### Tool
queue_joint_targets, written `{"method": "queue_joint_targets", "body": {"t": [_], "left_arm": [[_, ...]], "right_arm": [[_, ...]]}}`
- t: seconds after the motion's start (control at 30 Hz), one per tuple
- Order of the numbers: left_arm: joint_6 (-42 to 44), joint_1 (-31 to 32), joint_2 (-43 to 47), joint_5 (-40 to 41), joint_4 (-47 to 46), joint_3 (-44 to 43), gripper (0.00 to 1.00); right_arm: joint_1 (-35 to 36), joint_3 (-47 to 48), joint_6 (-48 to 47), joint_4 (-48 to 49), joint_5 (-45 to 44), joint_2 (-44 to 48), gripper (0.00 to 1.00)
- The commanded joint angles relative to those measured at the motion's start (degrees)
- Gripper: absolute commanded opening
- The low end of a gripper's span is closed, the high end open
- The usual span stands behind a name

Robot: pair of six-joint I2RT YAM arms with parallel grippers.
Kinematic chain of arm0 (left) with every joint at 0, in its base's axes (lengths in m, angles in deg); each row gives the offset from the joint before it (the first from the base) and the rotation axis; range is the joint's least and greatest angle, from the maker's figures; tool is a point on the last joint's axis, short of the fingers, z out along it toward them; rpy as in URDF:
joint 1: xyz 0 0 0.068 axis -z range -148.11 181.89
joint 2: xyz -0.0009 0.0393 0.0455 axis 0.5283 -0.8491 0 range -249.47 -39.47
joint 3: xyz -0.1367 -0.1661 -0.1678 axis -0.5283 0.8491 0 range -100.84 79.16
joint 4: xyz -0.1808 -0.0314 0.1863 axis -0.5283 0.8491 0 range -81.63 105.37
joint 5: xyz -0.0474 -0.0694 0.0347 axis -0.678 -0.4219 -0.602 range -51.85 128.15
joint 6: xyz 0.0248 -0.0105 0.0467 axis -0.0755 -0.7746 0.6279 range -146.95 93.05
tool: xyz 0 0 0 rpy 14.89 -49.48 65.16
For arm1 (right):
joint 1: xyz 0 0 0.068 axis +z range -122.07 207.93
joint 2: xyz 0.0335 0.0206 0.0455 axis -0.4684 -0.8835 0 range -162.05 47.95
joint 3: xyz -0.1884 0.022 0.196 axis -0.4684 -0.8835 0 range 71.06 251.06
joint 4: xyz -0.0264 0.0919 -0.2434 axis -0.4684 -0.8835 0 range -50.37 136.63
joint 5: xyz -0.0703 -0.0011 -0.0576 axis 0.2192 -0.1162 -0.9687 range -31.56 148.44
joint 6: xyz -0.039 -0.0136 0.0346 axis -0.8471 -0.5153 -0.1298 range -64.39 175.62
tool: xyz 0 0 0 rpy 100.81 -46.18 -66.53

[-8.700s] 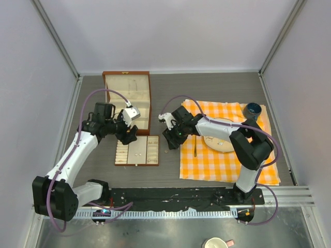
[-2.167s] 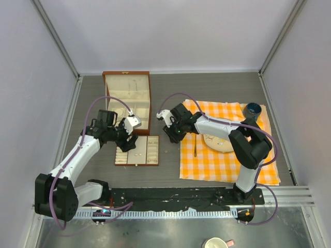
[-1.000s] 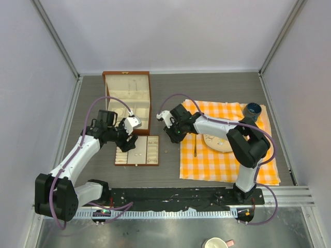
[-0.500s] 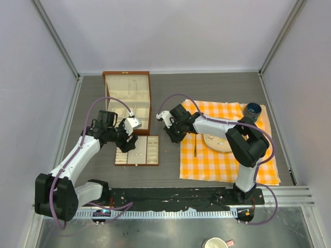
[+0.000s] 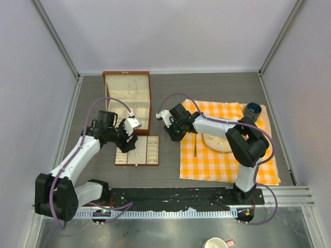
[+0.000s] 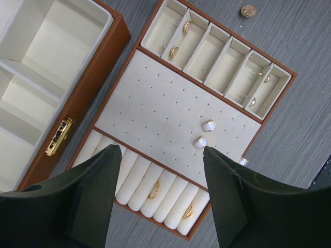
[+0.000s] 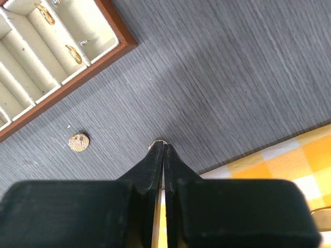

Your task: Organize the mixed jewelry

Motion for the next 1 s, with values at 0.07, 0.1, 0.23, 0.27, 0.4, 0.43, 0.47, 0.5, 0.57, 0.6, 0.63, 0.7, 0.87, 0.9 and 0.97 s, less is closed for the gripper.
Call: {"method": "queue_joint_targets", "body": {"t": [0.07, 0.1, 0.23, 0.27, 0.4, 0.43, 0.47, 0.5, 0.57, 0.6, 0.63, 0.7, 0.87, 0.9, 0.97], "left_arm": [[0.37, -0.21, 1.11, -0.66, -1.52, -0.09, 0.69], [0.37, -0.30, 1.11, -0.66, -1.43, -0.17, 0.69], [0.20, -0.30, 1.11, -1.18, -1.61, -0.26, 0.69], [0.11, -0.30, 0.85, -1.36, -1.61, -0.26, 0.69], [-1.73, -0.21, 1.02, -3.64, -2.31, -0.09, 0.69], [-2.35, -0.30, 1.20, -4.95, -3.27, 0.18, 0.69], [-3.92, -0.30, 1.38, -5.92, -3.80, 0.27, 0.68], [-4.54, -0.30, 1.46, -6.54, -5.11, 0.44, 0.68], [-6.12, -0.30, 1.64, -8.21, -5.91, 0.36, 0.68], [-6.48, -0.30, 1.73, -8.57, -6.78, 0.18, 0.68], [-6.83, -0.30, 1.64, -9.00, -7.05, 0.09, 0.68], [-7.45, -0.30, 1.55, -10.06, -7.76, -0.26, 0.68], [-11.13, -0.12, 1.55, -13.83, -10.92, -0.35, 0.66], [-13.93, -0.12, 1.55, -15.15, -13.53, 0.00, 0.66], [-17.02, 0.14, 1.47, -16.21, -16.97, 0.53, 0.66]], "right_arm": [[-0.17, 2.23, -0.37, 1.15, -0.38, -0.11, 0.04], [-0.17, 2.32, -0.37, 1.07, -0.38, -0.11, 0.02], [-0.17, 2.23, -0.37, 0.98, -0.21, -0.02, 0.01], [-0.17, 2.23, -0.37, 0.98, -0.03, 0.07, 0.01], [-0.17, 3.11, -0.28, -0.34, 0.58, 1.38, 0.01], [-0.17, 3.37, -0.11, -0.52, 0.84, 1.73, 0.01], [-0.17, 4.07, 0.16, -1.13, 1.02, 2.09, 0.01], [-0.25, 4.60, 0.25, -1.57, 1.72, 2.79, 0.01], [-0.25, 6.00, 0.86, -2.79, 2.42, 3.49, 0.01], [-0.43, 6.45, 1.12, -3.24, 3.39, 3.84, 0.01], [-0.52, 6.80, 1.30, -3.59, 3.66, 4.37, 0.01], [-0.52, 7.77, 1.83, -4.47, 4.62, 4.81, 0.01], [-1.83, 9.70, 4.02, -5.96, 8.48, 6.13, 0.01], [-2.18, 10.23, 4.98, -6.23, 9.54, 6.22, 0.01], [-3.68, 12.24, 6.22, -6.84, 13.32, 6.39, 0.01]]}}
